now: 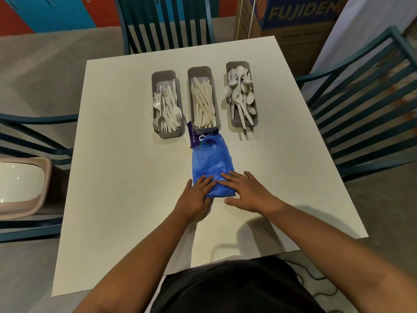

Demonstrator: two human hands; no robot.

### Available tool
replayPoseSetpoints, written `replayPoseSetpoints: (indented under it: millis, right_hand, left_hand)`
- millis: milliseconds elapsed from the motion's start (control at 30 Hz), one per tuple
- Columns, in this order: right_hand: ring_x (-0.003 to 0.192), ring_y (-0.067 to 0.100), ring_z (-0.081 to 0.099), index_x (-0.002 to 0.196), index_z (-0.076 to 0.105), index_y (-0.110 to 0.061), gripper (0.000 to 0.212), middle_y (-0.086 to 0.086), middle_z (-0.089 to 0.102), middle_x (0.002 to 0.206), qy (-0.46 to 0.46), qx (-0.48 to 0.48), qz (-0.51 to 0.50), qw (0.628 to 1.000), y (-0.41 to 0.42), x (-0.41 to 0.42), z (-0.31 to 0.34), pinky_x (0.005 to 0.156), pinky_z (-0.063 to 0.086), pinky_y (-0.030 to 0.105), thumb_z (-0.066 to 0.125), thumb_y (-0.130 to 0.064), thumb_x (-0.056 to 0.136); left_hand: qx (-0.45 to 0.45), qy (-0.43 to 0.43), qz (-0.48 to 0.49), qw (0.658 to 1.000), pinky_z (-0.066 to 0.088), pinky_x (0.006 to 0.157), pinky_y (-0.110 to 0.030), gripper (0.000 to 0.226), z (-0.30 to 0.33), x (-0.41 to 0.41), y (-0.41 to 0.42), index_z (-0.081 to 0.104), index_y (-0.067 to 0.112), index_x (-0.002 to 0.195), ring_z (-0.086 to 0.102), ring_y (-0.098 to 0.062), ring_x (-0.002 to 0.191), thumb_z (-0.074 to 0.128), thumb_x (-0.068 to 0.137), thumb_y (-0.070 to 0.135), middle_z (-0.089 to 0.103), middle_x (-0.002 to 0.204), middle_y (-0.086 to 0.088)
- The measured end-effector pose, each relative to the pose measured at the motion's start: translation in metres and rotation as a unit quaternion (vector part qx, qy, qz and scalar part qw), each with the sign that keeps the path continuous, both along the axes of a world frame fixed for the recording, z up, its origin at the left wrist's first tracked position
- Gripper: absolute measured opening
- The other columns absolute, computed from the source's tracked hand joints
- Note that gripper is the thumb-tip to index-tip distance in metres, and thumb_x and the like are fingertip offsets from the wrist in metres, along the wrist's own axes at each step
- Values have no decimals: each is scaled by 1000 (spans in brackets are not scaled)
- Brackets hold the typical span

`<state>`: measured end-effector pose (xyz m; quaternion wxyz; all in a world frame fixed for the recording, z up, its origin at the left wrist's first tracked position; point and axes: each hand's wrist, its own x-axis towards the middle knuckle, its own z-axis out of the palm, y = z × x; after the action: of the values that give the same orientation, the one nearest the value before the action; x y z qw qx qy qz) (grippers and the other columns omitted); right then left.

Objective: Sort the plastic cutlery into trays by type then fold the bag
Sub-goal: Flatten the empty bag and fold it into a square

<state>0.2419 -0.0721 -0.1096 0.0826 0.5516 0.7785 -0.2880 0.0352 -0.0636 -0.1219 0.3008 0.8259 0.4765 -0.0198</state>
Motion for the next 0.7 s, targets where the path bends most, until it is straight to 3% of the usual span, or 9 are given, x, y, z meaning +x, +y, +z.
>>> replayPoseSetpoints:
  millis: [100, 200, 233, 300, 400, 533, 633, 700]
  right_hand:
    - [142, 7, 26, 142, 38, -32, 60, -13, 32, 152, 51, 18, -30, 998, -2, 5, -3, 116, 15, 31, 60, -42, 87]
    - [105, 21, 60, 112, 68, -15, 28, 4, 68, 114, 150, 66, -157, 974, 0, 2, -3, 87, 38, 21, 63, -27, 88]
    - [90, 23, 60, 100, 70, -10, 20, 9, 70, 100, 162, 62, -192, 966, 1, 0, -1, 75, 38, 23, 61, -24, 89]
    - [79, 22, 55, 91, 68, -5, 20, 14, 67, 90, 172, 33, -246, 953, 3, -5, 2, 67, 37, 27, 55, -20, 92]
    - [84, 30, 60, 101, 67, -2, 26, 18, 65, 94, 180, 7, -296, 938, 3, -9, 6, 75, 47, 37, 49, -19, 95]
    - [90, 30, 62, 108, 60, -3, 25, 16, 66, 99, 184, -20, -328, 926, 4, -10, 5, 80, 48, 36, 46, -20, 97]
    - [108, 26, 59, 132, 44, -15, 36, 8, 60, 122, 169, 9, -319, 932, 3, -12, 3, 93, 50, 37, 47, -23, 96]
    - [123, 25, 48, 142, 35, -17, 49, 7, 46, 139, 115, 83, -257, 956, -2, -10, 2, 102, 42, 38, 48, -25, 96]
  left_hand:
    - [-51, -93, 90, 990, 13, 115, -33, 56, 3, 0, 3, 45, 20, 139, 29, -20, 142, 25, 89, 37, 44, 146, 0]
    - [-70, -143, 165, 973, 35, 95, -27, 52, 11, 4, 8, 60, 20, 125, 53, -27, 115, 30, 88, 40, 63, 124, -3]
    - [-72, -153, 187, 968, 39, 87, -25, 51, 14, 5, 10, 63, 20, 121, 58, -26, 105, 33, 86, 42, 67, 116, -4]
    - [-90, -170, 212, 958, 42, 84, -20, 49, 19, 5, 14, 64, 18, 118, 63, -19, 96, 45, 80, 43, 69, 109, -2]
    - [-111, -160, 219, 956, 45, 84, -22, 46, 19, 3, 21, 64, 15, 116, 63, -19, 95, 56, 76, 35, 68, 107, -3]
    - [-111, -117, 252, 954, 47, 79, -35, 23, 11, 2, 28, 65, 6, 100, 62, -31, 86, 54, 93, 25, 69, 92, -14]
    - [-109, -83, 247, 959, 40, 69, -31, 27, 10, 6, 28, 63, 5, 94, 58, -30, 78, 50, 95, 29, 67, 89, -15]
    - [-102, -64, 244, 962, 37, 67, -29, 26, 10, 7, 28, 60, 7, 89, 56, -29, 76, 49, 96, 30, 67, 87, -15]
